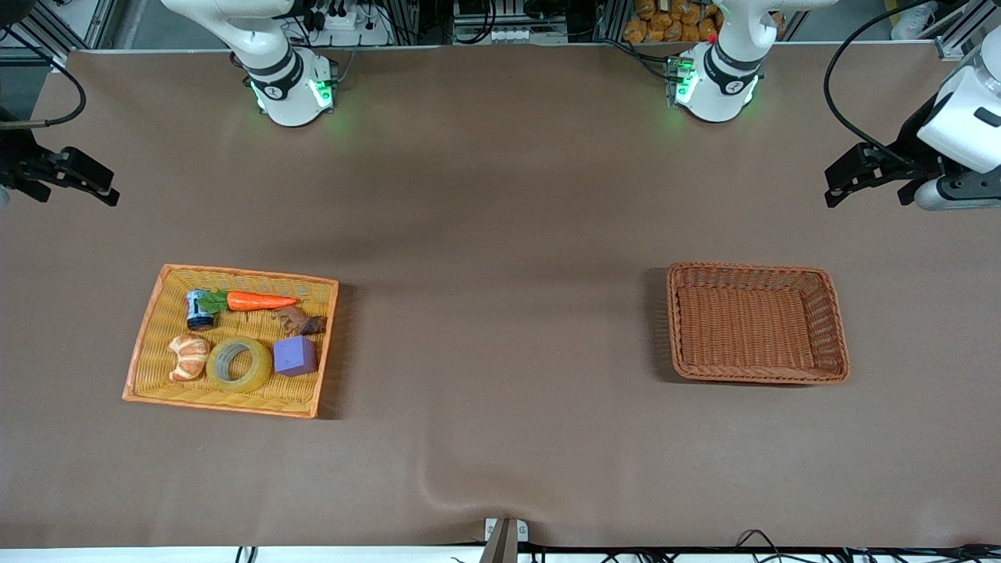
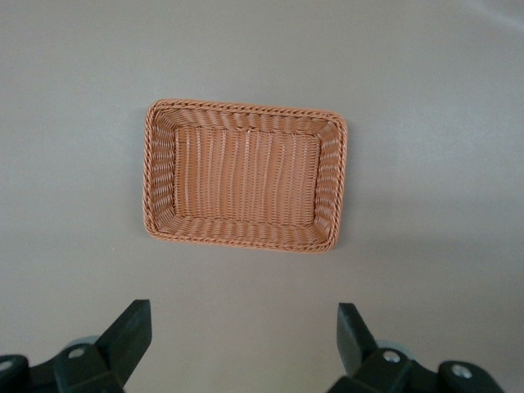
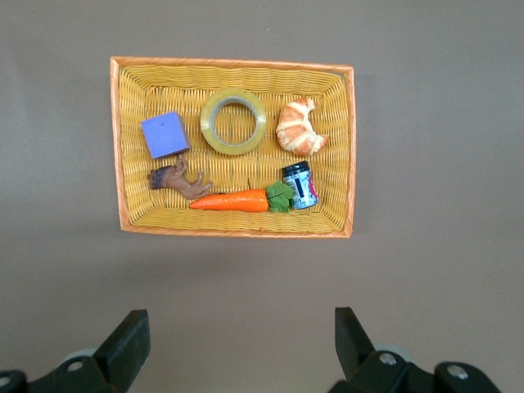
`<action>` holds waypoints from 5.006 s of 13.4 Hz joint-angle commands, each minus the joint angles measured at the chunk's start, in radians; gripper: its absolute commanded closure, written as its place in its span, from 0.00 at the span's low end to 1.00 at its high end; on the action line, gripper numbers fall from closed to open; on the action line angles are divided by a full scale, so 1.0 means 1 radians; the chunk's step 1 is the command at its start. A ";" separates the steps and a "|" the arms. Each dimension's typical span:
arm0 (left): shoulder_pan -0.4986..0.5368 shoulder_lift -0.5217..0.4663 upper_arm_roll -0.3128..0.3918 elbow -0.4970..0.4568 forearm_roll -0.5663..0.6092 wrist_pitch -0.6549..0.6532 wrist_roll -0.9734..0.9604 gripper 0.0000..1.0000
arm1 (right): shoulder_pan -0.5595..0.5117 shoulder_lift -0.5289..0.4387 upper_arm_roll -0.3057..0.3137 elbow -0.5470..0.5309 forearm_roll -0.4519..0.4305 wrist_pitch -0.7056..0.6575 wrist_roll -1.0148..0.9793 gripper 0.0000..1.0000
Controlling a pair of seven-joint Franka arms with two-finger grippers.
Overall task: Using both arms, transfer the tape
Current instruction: 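Move the right gripper toward the tape roll in the orange tray, then lower the right gripper onto the tape roll rim and close it, then lift the tape roll with the right gripper and carry it toward mid-table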
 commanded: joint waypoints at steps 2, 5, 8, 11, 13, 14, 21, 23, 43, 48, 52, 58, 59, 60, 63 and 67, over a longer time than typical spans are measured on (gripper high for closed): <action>0.008 -0.006 -0.001 0.009 -0.018 -0.027 0.019 0.00 | 0.017 -0.007 0.000 0.012 -0.011 -0.020 0.025 0.00; 0.031 -0.006 -0.001 0.014 -0.013 -0.033 0.019 0.00 | 0.016 -0.002 0.000 0.006 -0.011 -0.020 0.032 0.00; 0.031 -0.003 -0.007 0.011 -0.013 -0.044 0.013 0.00 | 0.016 0.027 0.000 0.003 -0.011 -0.009 0.029 0.00; 0.025 -0.001 -0.013 0.010 -0.018 -0.046 0.005 0.00 | 0.031 0.143 0.000 0.009 -0.010 0.063 0.022 0.00; 0.022 -0.001 -0.016 0.005 -0.018 -0.049 0.002 0.00 | 0.034 0.236 0.000 0.010 -0.010 0.127 0.019 0.00; 0.022 0.000 -0.016 0.006 -0.018 -0.047 0.002 0.00 | 0.036 0.289 0.000 0.012 -0.008 0.170 0.019 0.00; 0.020 0.002 -0.024 0.011 -0.018 -0.043 0.004 0.00 | 0.019 0.658 -0.002 0.099 -0.010 0.505 -0.023 0.00; 0.019 0.014 -0.025 0.013 -0.019 -0.034 0.002 0.00 | 0.013 0.738 -0.002 0.099 -0.010 0.595 -0.024 0.00; 0.023 0.029 -0.027 0.003 -0.021 -0.015 0.007 0.00 | -0.046 0.676 0.006 0.122 0.012 0.607 -0.289 1.00; 0.023 0.033 -0.027 0.002 -0.021 -0.015 0.007 0.00 | 0.022 0.619 0.109 0.249 0.065 0.344 -0.100 1.00; 0.023 0.039 -0.027 0.002 -0.021 -0.009 0.007 0.00 | 0.208 0.622 0.115 0.265 0.087 0.303 0.315 1.00; 0.026 0.040 -0.027 0.002 -0.021 -0.007 0.007 0.00 | 0.527 0.754 0.112 0.280 0.104 0.460 0.967 1.00; 0.026 0.040 -0.027 0.002 -0.021 -0.007 0.007 0.00 | 0.572 0.783 0.110 0.280 0.099 0.496 1.050 1.00; 0.026 0.040 -0.027 0.002 -0.021 -0.007 0.007 0.00 | 0.606 0.810 0.110 0.280 0.099 0.543 1.116 1.00; 0.025 0.040 -0.027 0.000 -0.021 -0.007 0.007 0.00 | 0.672 0.875 0.110 0.279 0.101 0.658 1.213 1.00; 0.022 0.040 -0.027 -0.006 -0.021 -0.007 0.007 0.00 | 0.694 0.883 0.107 0.283 0.088 0.705 1.203 0.00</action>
